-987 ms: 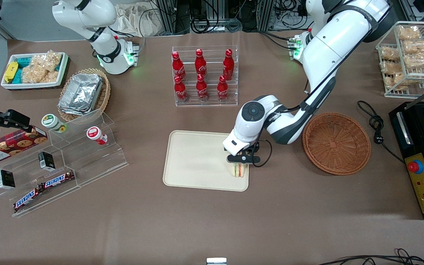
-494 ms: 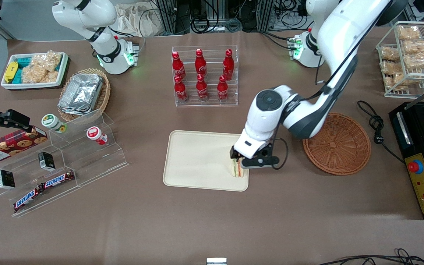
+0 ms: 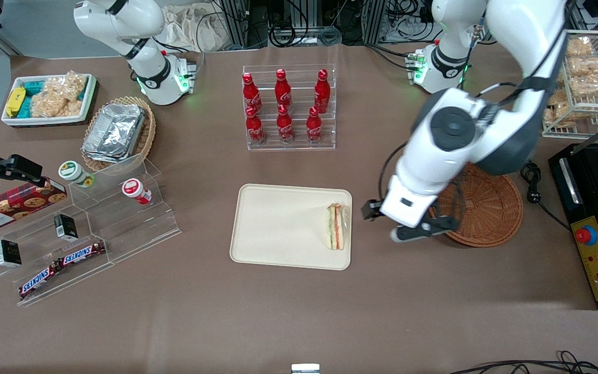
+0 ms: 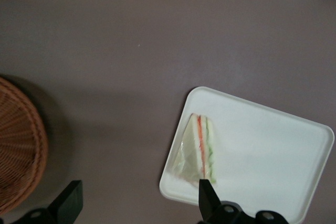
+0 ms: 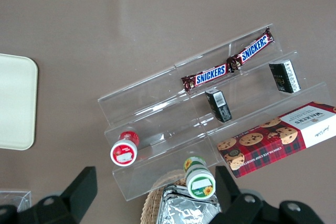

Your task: Place sandwich from basket to tray

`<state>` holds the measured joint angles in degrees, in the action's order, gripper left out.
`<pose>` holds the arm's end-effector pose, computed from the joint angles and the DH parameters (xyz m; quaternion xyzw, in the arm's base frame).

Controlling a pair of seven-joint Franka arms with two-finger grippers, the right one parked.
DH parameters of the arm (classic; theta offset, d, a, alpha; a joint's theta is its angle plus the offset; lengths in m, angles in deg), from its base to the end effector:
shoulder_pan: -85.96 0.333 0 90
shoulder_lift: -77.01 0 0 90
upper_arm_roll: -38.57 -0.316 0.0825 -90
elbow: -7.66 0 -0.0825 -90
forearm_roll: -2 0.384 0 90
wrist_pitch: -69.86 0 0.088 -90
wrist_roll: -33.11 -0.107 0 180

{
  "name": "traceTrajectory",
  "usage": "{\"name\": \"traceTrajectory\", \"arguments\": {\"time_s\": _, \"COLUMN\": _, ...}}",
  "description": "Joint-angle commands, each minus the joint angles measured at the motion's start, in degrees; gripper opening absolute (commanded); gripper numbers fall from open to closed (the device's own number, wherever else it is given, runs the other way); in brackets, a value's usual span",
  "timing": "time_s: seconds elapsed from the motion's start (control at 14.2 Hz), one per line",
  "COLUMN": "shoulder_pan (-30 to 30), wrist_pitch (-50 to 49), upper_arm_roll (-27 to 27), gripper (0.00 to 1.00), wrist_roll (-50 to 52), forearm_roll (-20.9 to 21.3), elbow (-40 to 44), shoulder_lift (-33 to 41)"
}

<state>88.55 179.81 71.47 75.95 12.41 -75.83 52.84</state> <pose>0.6226 -0.2770 0.4827 0.9923 0.1086 0.0288 0.0513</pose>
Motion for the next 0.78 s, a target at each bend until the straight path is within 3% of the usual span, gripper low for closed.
{"name": "traceTrajectory", "arguments": {"time_s": 0.0, "shoulder_pan": 6.2, "wrist_pitch": -7.2, "upper_arm_roll": 0.5, "gripper": 0.99, "wrist_roll": -8.3, "forearm_roll": -6.5, "elbow": 0.8, "shoulder_lift": 5.1}}
{"name": "traceTrajectory", "arguments": {"time_s": 0.21, "shoulder_pan": 9.6, "wrist_pitch": -14.4, "upper_arm_roll": -0.8, "gripper": 1.0, "wrist_roll": -15.6, "forearm_roll": -9.2, "elbow": 0.7, "shoulder_lift": 9.0}}
{"name": "traceTrajectory", "arguments": {"time_s": 0.71, "shoulder_pan": 2.8, "wrist_pitch": -23.9, "upper_arm_roll": -17.8, "gripper": 1.0, "wrist_roll": -22.7, "forearm_roll": -12.8, "elbow": -1.8, "shoulder_lift": 19.6}}
